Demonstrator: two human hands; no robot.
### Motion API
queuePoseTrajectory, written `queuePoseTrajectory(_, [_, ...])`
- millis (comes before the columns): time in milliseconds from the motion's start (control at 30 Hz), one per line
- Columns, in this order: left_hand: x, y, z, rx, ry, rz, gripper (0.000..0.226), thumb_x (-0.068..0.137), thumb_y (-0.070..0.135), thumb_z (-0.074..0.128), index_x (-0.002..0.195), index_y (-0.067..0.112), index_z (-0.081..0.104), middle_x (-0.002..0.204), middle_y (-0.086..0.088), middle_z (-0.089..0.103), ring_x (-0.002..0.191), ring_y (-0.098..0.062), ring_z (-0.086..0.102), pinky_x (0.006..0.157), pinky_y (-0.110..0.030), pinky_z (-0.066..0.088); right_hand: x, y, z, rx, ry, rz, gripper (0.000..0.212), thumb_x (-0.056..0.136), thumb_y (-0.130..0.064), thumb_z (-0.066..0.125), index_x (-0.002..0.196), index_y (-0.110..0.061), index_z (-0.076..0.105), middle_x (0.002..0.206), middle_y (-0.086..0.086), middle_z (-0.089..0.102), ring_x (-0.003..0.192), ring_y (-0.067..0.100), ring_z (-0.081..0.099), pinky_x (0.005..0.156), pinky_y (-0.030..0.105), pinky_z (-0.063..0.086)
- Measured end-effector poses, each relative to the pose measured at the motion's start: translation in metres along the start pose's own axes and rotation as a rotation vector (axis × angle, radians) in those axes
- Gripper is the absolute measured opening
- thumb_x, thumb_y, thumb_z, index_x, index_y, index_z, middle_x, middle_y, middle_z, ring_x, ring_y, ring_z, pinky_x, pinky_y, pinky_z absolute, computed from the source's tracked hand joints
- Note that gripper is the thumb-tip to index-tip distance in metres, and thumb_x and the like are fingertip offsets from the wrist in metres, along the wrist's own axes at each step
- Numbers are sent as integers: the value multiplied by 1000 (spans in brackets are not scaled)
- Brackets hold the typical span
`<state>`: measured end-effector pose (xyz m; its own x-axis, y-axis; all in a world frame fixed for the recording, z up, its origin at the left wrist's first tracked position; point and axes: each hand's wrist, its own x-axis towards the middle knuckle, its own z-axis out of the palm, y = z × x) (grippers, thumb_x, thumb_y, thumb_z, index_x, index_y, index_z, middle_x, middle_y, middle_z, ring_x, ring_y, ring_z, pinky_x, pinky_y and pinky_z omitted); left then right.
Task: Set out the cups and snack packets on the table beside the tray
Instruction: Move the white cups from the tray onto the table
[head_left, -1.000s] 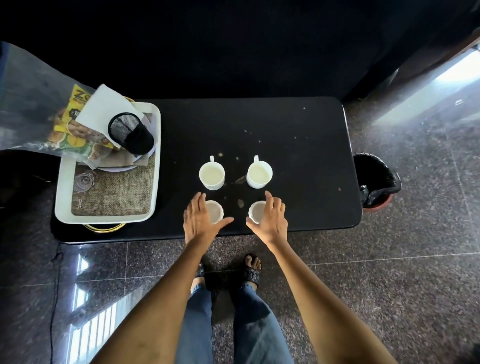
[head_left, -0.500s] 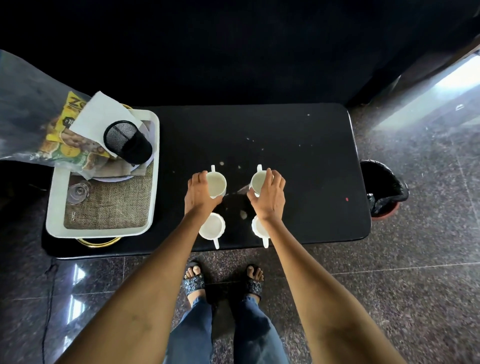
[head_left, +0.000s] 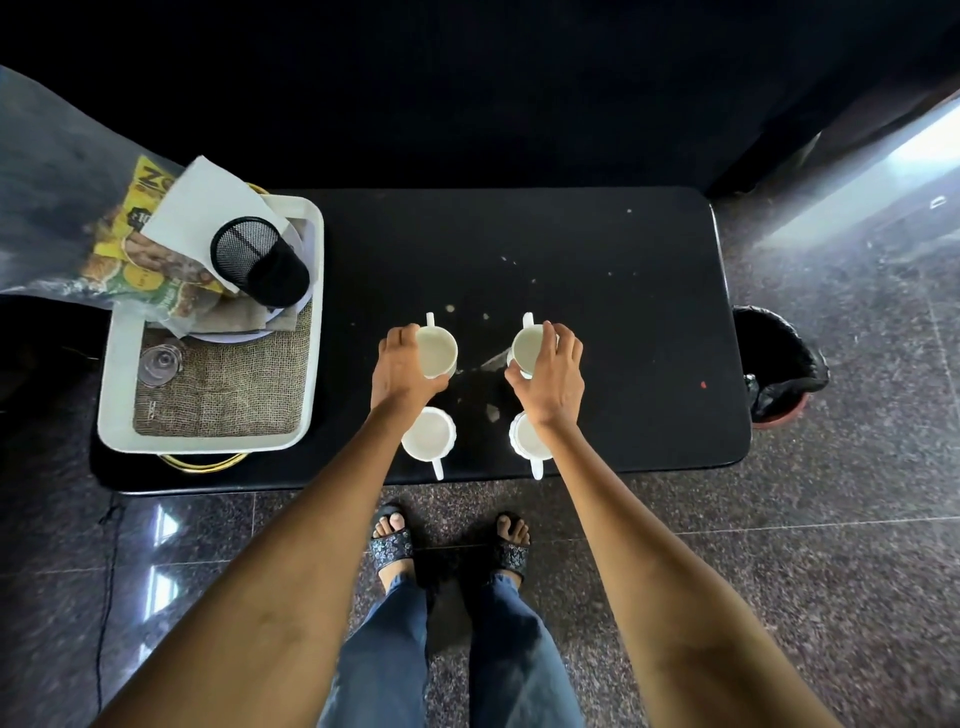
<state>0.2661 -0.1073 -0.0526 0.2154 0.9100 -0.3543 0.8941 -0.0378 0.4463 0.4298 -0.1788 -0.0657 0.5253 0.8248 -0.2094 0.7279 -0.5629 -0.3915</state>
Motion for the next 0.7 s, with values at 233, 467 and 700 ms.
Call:
queuePoseTrajectory(233, [0,-1,0,4,12,8,76,70,25,79,133,7,41,133,-14,46,120,-29,46,87,-38,49,0,-3,-1,0,8,10,68,83,-33,63,139,-5,36,140,12,40,128,27,38,78,39,55])
queuePoseTrajectory(467, [-7,-3,3,-45,33,36,89,72,29,79,142,5,29,140,-15,39,127,-30,41,94,-41,47,-2,-2,-1,25,-1,-1,74,83,-35,64,143,-6,29,145,13,34,134,28,32,85,41,56])
queuePoseTrajectory(700, [-49,-19,5,-191,15,-51,97,75,42,73,148,7,19,146,-15,33,137,-28,31,109,-42,35,-32,12,3,147,-30,-3,82,87,-30,61,149,-8,13,157,12,16,146,28,13,96,40,48])
